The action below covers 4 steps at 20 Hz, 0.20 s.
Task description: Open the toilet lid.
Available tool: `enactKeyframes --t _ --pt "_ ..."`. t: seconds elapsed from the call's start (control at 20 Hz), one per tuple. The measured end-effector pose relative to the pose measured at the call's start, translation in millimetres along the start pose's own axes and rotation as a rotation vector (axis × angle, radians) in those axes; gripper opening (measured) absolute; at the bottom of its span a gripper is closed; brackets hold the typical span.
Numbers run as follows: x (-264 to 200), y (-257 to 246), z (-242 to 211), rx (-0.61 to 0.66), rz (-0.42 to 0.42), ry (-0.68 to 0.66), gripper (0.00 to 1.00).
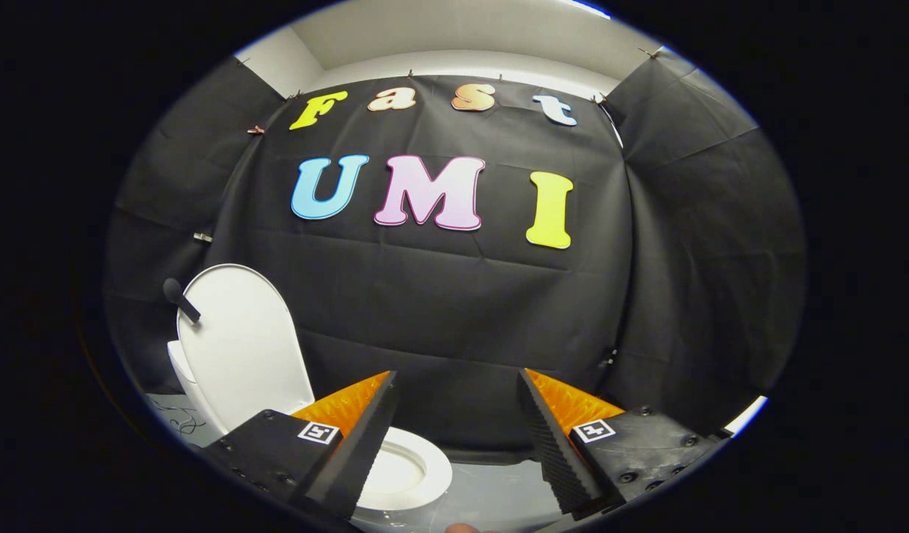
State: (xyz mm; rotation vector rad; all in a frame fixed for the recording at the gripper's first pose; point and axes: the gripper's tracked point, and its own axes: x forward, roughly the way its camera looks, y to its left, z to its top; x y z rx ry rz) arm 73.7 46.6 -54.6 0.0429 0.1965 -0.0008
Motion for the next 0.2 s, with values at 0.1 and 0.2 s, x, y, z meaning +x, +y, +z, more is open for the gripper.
enactKeyframes --t 0.1,0.2 --pt "1.9 -1.6 -3.3 0.003 -0.001 0.009 0.99" --pt "3.0 -1.0 -5.9 0.010 0.002 0.016 0.99"
